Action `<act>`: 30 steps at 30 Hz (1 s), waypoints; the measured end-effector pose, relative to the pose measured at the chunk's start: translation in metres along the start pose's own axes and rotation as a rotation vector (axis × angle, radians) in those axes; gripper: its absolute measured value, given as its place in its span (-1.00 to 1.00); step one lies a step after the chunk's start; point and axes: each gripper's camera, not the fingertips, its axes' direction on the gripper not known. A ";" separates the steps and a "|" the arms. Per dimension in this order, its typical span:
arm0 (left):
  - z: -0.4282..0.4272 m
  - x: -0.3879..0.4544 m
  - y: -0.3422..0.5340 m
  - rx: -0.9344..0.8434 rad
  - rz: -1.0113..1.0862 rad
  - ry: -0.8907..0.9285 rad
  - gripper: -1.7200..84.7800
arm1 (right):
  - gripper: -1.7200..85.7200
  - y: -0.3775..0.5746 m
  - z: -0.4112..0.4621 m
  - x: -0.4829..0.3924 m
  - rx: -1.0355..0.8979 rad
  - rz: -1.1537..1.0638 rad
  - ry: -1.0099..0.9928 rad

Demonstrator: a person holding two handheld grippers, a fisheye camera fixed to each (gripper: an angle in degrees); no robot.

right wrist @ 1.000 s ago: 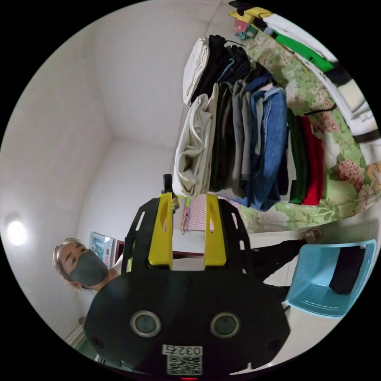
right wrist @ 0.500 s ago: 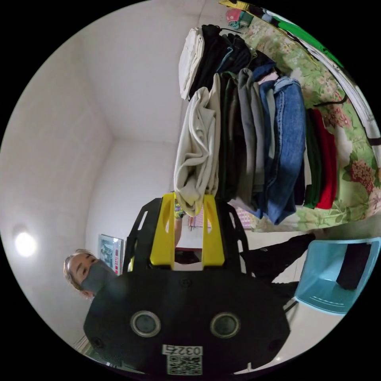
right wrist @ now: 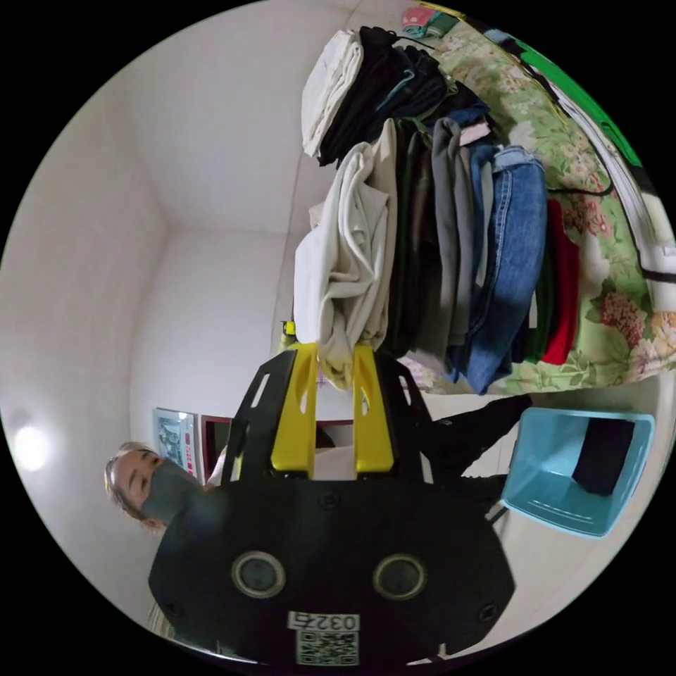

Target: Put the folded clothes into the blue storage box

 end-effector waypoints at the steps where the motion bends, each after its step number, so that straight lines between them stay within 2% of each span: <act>1: 0.001 0.000 -0.002 -0.007 0.001 -0.007 -0.83 | -0.74 0.001 0.000 0.001 -0.010 0.005 -0.006; 4: 0.001 0.002 -0.009 -0.022 0.011 -0.019 -0.84 | -0.75 0.007 -0.001 0.006 -0.056 0.019 0.036; 8: -0.006 0.008 -0.022 -0.021 0.019 -0.049 -0.88 | -0.77 0.012 -0.020 0.011 0.052 0.005 -0.133; 12: -0.008 0.005 -0.038 -0.055 0.018 -0.141 -0.86 | -0.82 0.009 -0.023 0.013 0.039 0.029 -0.080; 16: -0.014 0.002 -0.046 -0.037 0.044 -0.079 -0.92 | -0.86 0.016 -0.036 0.000 0.040 -0.009 -0.040; 18: -0.022 0.032 -0.054 -0.017 0.162 -0.085 -0.93 | -0.86 0.022 -0.053 -0.016 0.082 -0.056 -0.084; 25: -0.007 0.113 -0.094 -0.030 0.381 -0.052 -0.94 | -0.87 0.038 -0.113 -0.074 0.196 -0.218 -0.105; 30: 0.065 0.133 -0.107 -0.211 0.504 0.072 -0.94 | -0.87 0.126 -0.185 -0.099 0.321 -0.381 -0.129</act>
